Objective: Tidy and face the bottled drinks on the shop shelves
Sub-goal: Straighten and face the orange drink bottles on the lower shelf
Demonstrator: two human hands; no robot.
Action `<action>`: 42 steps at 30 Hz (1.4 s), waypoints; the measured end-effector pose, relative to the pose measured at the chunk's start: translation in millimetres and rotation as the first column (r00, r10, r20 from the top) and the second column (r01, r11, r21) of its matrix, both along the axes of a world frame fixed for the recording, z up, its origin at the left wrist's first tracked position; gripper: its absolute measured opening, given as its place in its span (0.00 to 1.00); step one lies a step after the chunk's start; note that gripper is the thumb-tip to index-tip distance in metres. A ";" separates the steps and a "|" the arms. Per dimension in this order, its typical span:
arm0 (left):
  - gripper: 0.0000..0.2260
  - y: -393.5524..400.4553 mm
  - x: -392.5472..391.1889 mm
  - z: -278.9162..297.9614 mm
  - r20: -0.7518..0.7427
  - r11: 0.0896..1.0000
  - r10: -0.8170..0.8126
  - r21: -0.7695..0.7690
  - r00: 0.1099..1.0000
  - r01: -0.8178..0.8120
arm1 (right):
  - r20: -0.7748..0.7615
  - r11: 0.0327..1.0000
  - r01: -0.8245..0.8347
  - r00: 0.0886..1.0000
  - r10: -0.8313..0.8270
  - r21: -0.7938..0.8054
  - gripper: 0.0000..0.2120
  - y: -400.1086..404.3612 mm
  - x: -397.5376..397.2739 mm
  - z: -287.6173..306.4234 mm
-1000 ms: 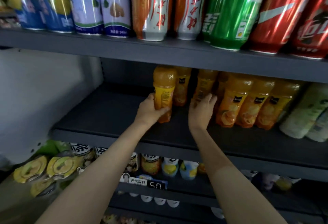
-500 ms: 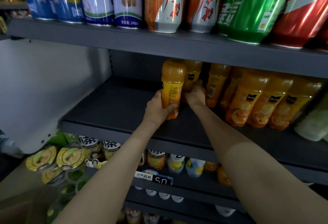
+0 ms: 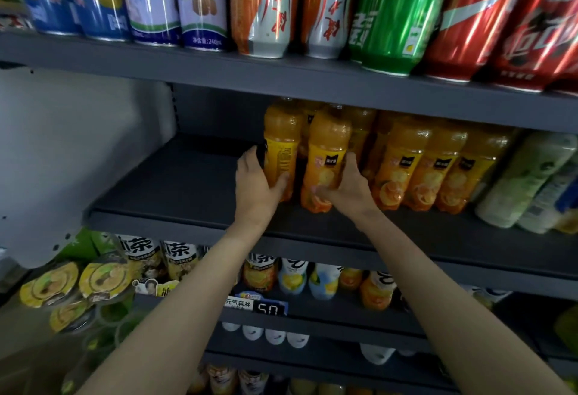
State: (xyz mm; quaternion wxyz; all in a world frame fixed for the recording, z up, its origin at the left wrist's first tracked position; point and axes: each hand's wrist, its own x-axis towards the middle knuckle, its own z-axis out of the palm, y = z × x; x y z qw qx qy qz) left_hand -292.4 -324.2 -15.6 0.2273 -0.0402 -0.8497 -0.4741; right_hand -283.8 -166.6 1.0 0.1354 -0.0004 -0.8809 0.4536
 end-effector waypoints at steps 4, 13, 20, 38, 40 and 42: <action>0.17 12.9 33.6 -1.9 -0.138 0.960 -0.279 -0.032 0.950 0.277 | 0.139 0.904 -0.183 0.957 0.253 -0.387 0.32 20.4 38.2 11.4; 0.19 24.9 78.9 8.9 0.309 0.714 -0.650 0.562 0.695 0.418 | 0.193 0.811 -0.073 0.955 0.224 -0.580 0.28 32.4 82.9 22.9; 0.22 17.8 94.1 10.5 0.081 0.895 -0.445 0.059 0.892 0.442 | 0.157 0.643 0.115 0.988 0.008 -0.757 0.25 15.4 103.0 27.1; 0.21 24.6 112.1 33.2 0.176 0.785 -0.614 0.229 0.769 0.575 | 0.107 0.461 0.058 0.991 0.080 -0.885 0.29 47.0 130.8 27.6; 0.19 23.1 112.4 35.5 0.332 0.647 -0.744 0.575 0.580 0.501 | 0.081 0.486 0.020 0.991 0.104 -0.873 0.27 48.9 130.6 28.2; 0.17 23.0 112.3 35.2 0.361 0.578 -0.803 0.667 0.475 0.470 | 0.066 0.503 -0.017 0.987 0.147 -0.864 0.25 50.6 129.1 29.1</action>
